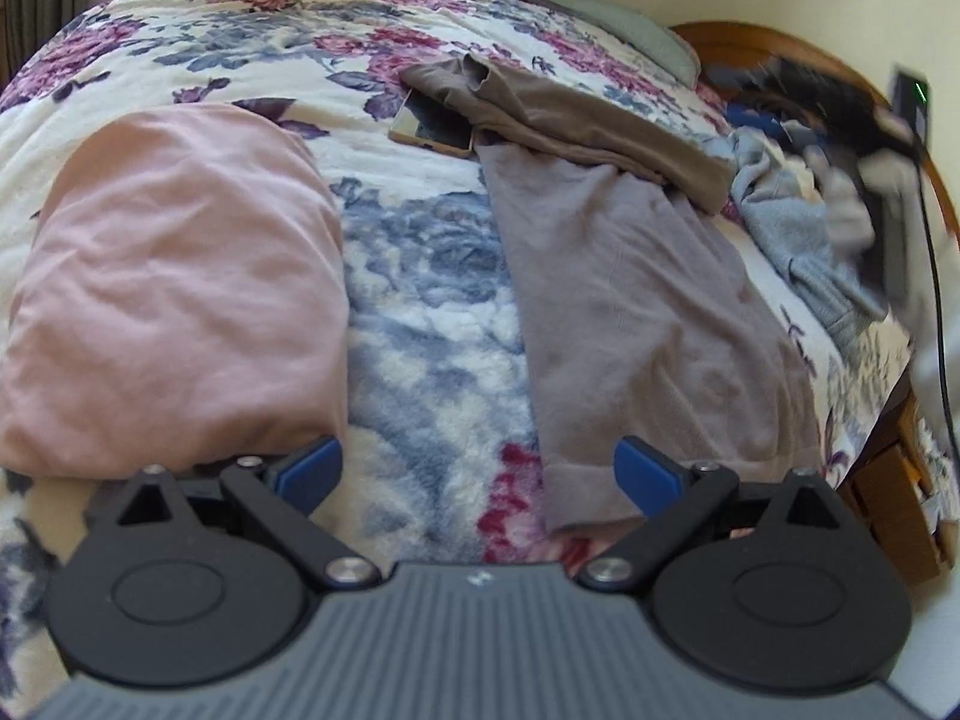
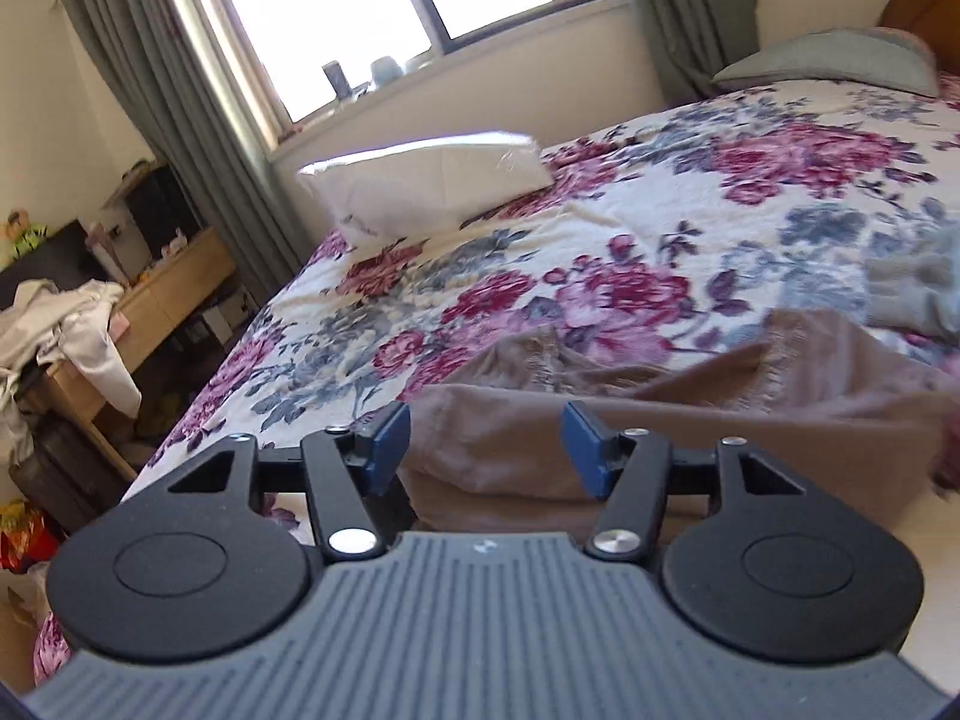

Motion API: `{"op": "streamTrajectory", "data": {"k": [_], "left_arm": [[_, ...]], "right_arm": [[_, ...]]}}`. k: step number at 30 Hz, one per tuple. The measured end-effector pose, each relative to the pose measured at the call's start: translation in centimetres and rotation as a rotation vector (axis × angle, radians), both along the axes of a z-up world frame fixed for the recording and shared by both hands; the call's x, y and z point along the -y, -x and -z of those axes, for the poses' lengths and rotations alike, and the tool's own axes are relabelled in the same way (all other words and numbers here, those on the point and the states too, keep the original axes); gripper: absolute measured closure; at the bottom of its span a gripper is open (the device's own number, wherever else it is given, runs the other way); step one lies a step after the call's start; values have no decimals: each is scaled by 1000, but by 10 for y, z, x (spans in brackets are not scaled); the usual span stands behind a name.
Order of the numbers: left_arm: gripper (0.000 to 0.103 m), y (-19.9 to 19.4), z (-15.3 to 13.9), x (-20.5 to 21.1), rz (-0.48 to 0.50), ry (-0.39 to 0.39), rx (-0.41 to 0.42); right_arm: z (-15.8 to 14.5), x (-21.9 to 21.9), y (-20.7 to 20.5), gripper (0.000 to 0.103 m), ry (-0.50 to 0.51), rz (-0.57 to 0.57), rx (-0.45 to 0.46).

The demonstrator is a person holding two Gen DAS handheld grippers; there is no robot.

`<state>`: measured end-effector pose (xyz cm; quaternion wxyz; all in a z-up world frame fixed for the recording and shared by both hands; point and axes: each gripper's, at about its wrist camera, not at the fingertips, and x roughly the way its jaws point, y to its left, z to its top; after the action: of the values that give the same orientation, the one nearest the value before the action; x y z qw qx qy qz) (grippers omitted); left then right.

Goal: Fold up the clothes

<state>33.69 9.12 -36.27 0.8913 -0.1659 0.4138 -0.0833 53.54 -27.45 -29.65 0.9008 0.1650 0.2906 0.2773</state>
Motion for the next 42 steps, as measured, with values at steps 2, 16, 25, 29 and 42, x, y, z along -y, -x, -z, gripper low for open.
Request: {"op": "streamTrajectory", "data": {"k": [2, 16, 25, 29, 42], "left_arm": [[7, -6, 6, 2, 7, 52, 15], [19, -12, 14, 40, 116, -75, 15], [73, -10, 20, 34, 12, -20, -23], [100, -5, 18, 24, -5, 103, -55], [101, 62, -51, 2, -91, 221, 84]], "right_arm": [[26, 47, 47, 41, 1, 84, -56], [131, 93, 211, 41, 24, 101, -187], [136, 84, 209, 82, 0, 110, -156], [130, 80, 219, 98, 21, 125, -127], [38, 79, 291, 99, -26, 109, 36]]}}
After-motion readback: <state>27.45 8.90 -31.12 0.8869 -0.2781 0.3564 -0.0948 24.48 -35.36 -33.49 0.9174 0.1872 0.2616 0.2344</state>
